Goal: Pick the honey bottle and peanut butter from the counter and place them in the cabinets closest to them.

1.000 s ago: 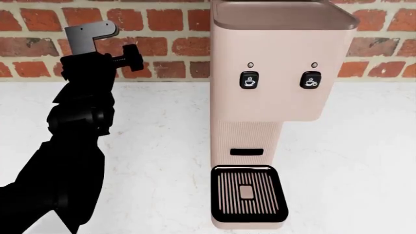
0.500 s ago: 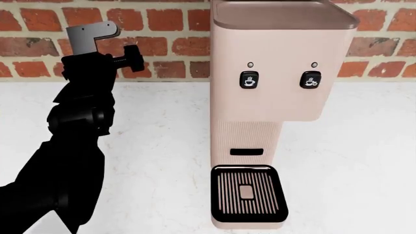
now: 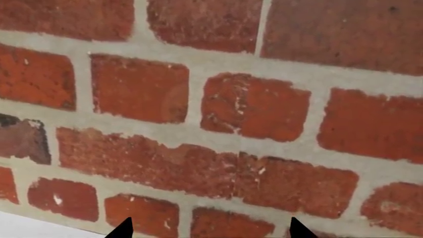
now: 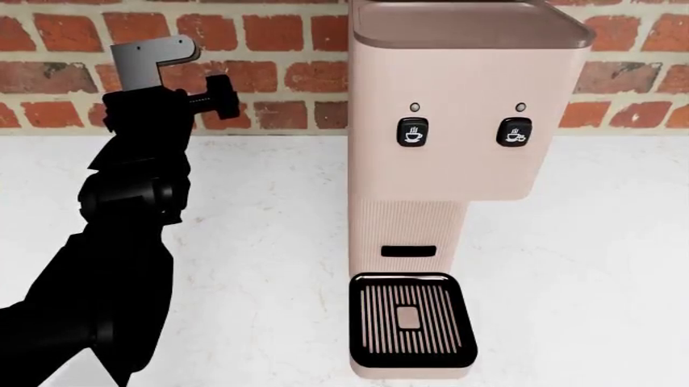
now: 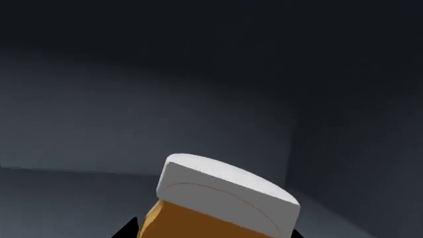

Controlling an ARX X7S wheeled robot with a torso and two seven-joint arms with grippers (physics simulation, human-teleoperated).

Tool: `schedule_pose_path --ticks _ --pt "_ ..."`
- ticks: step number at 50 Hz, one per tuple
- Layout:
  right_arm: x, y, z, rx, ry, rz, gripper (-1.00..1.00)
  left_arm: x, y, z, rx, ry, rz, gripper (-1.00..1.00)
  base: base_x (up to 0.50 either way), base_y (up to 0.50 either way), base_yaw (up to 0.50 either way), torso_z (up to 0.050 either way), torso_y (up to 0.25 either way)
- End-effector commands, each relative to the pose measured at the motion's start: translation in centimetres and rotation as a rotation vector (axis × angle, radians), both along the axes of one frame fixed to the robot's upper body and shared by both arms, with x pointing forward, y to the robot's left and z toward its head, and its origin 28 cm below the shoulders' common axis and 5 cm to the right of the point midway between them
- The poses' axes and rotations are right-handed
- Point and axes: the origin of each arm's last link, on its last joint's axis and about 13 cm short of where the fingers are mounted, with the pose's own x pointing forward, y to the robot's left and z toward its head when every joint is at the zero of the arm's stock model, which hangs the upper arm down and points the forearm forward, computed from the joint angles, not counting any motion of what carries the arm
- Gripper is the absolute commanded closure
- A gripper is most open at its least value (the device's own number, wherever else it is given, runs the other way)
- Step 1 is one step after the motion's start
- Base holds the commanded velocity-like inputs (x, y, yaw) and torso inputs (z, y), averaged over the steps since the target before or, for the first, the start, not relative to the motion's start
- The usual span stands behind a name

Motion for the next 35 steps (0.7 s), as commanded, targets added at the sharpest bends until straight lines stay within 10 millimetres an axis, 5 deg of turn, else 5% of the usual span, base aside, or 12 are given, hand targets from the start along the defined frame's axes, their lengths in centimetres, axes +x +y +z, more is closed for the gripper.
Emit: schedule_pose_path --ticks 1,35 --pt "-0.3 0.9 0.2 -0.025 -0.062 -0.016 -1.00 0.0 0.0 0.0 -0.004 0.002 -0.009 -1.00 0.00 0.00 0.00 0.000 0.000" --pt "-2.2 1.6 1.8 -0.015 -0.381 -0.063 -1.00 0.0 0.0 0.0 0.001 0.007 -0.014 -1.00 0.00 0.00 0.00 0.000 0.000"
